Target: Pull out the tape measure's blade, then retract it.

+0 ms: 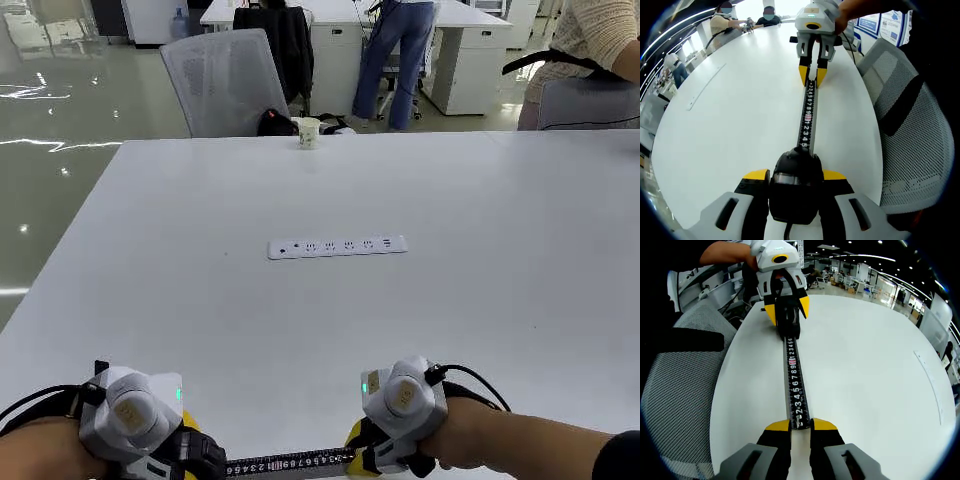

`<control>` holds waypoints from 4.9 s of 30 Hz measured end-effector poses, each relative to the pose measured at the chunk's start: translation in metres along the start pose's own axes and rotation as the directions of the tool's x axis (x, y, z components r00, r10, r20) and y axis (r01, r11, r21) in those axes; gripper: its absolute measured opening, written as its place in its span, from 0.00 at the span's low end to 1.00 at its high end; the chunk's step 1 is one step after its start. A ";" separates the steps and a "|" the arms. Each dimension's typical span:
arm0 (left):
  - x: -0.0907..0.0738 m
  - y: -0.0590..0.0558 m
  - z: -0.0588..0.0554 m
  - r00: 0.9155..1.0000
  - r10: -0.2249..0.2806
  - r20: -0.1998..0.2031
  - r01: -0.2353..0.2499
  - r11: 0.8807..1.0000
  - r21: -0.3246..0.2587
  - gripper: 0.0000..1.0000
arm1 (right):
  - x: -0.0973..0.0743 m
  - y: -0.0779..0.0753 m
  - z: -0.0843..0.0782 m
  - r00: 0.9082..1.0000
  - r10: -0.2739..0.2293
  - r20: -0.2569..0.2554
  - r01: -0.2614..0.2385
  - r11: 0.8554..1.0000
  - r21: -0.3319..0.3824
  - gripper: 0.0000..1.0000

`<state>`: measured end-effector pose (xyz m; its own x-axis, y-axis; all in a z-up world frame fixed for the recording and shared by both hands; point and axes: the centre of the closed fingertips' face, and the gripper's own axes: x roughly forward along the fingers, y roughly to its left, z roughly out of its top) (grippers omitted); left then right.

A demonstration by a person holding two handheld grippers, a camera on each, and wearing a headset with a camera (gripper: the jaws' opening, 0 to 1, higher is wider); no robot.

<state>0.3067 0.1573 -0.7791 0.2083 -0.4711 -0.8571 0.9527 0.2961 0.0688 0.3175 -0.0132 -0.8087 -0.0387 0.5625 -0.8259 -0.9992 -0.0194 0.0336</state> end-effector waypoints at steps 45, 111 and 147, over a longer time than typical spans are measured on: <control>0.000 0.000 -0.001 1.000 0.010 0.004 -0.010 1.000 -0.008 0.33 | -0.016 -0.002 -0.023 1.000 -0.013 -0.009 0.013 1.000 0.015 0.10; 0.000 0.000 -0.002 1.000 0.010 0.007 -0.010 1.000 -0.024 0.34 | -0.037 -0.007 -0.053 0.999 -0.022 -0.032 0.024 0.999 0.047 0.10; 0.001 0.002 -0.001 1.000 0.012 0.022 -0.012 0.999 -0.036 0.34 | -0.045 -0.008 -0.063 0.999 -0.022 -0.028 0.024 0.997 0.072 0.11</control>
<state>0.3084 0.1578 -0.7801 0.2250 -0.4853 -0.8449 0.9415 0.3316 0.0602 0.3273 -0.0902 -0.8074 -0.0167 0.5398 -0.8416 -0.9971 0.0534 0.0541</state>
